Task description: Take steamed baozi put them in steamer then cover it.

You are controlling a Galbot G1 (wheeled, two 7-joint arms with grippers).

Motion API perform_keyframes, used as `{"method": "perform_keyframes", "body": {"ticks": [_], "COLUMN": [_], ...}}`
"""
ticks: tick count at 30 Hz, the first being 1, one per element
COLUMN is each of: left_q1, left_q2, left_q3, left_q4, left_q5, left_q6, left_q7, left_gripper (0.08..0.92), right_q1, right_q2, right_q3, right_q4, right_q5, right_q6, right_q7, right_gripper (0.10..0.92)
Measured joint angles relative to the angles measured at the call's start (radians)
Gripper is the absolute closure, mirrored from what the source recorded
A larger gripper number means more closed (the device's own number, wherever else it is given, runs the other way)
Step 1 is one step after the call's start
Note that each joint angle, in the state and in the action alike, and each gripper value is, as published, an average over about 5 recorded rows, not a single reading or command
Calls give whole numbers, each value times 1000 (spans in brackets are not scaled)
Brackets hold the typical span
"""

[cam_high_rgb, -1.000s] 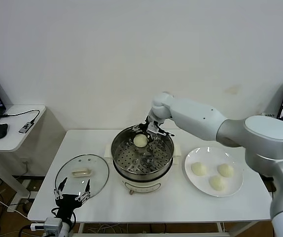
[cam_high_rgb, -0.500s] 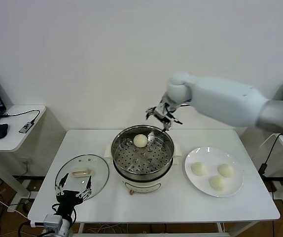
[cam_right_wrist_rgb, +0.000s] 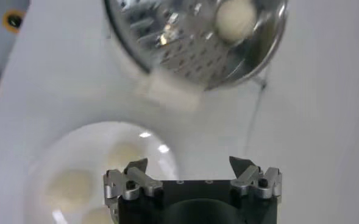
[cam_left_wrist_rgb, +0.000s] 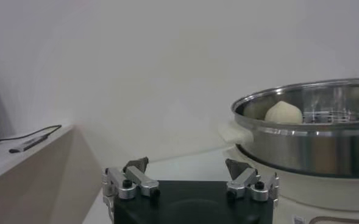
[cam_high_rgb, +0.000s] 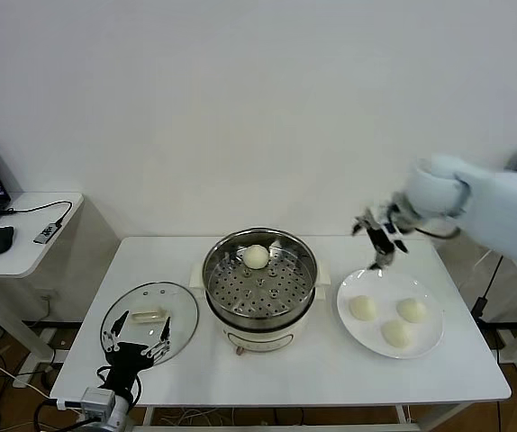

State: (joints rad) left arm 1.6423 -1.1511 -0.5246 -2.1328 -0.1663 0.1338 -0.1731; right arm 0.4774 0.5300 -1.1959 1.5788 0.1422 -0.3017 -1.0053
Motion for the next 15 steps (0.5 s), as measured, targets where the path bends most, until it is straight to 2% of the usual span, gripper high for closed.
{"method": "perform_keyframes", "body": {"ticks": [7,15], "left_q1": [10,20], "left_q2": [-4,-11], "left_q3": [-11,-22], "left_q4": [0,1], "left_q5": [4,8], "left_q6": [2,3], "left_q7": [0,0], "left_gripper": [177,177], "right_q1": [-233,-370], "right_q2": [-49,-17], "right_q3": [155,254], "right_q4": [-28,-119], "right_q5": [-80,-152], "right_q6": [-2,20], "right_q7": [-10,-11], "right_gripper": [203,203]}}
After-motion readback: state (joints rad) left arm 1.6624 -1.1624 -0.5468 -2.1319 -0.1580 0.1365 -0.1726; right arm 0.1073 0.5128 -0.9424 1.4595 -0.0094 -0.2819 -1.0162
